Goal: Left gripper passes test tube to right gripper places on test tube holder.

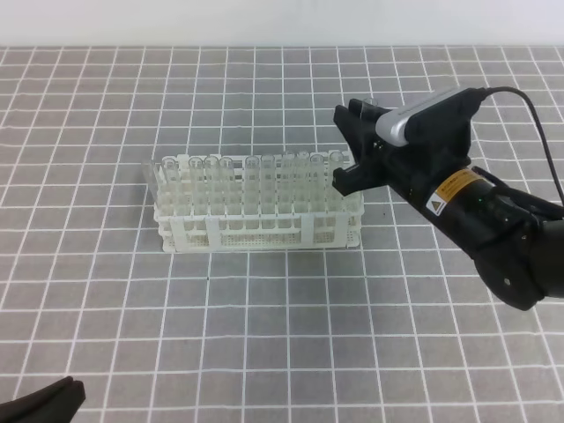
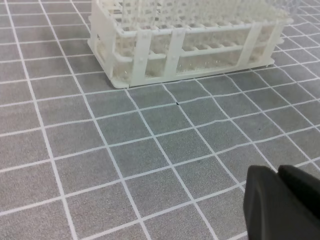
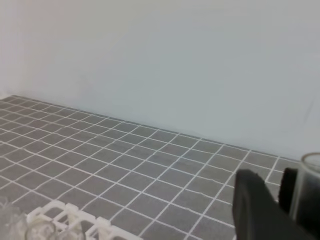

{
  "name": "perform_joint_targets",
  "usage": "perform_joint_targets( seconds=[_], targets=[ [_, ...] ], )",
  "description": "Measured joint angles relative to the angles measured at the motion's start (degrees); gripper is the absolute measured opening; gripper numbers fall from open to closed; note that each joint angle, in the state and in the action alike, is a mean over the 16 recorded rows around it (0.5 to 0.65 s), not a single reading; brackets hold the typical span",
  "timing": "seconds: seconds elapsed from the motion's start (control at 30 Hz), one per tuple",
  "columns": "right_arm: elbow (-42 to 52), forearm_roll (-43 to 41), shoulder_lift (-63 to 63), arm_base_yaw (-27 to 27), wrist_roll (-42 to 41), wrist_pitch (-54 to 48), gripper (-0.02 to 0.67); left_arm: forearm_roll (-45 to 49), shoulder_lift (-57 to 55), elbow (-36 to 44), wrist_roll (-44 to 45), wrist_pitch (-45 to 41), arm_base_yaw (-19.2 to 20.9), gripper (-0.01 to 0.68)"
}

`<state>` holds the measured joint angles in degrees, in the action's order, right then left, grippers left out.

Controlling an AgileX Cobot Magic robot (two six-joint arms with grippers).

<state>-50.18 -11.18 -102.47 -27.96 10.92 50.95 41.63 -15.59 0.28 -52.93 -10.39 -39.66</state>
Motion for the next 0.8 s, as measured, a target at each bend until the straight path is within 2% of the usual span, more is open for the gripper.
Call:
perform_joint_targets(
  seconds=[0.8],
  targets=[
    [-1.3,-0.6,-1.9,0.0,0.4,1.1,0.083,0.0,0.0,0.0,0.0,0.0,0.0,0.014]
  ],
)
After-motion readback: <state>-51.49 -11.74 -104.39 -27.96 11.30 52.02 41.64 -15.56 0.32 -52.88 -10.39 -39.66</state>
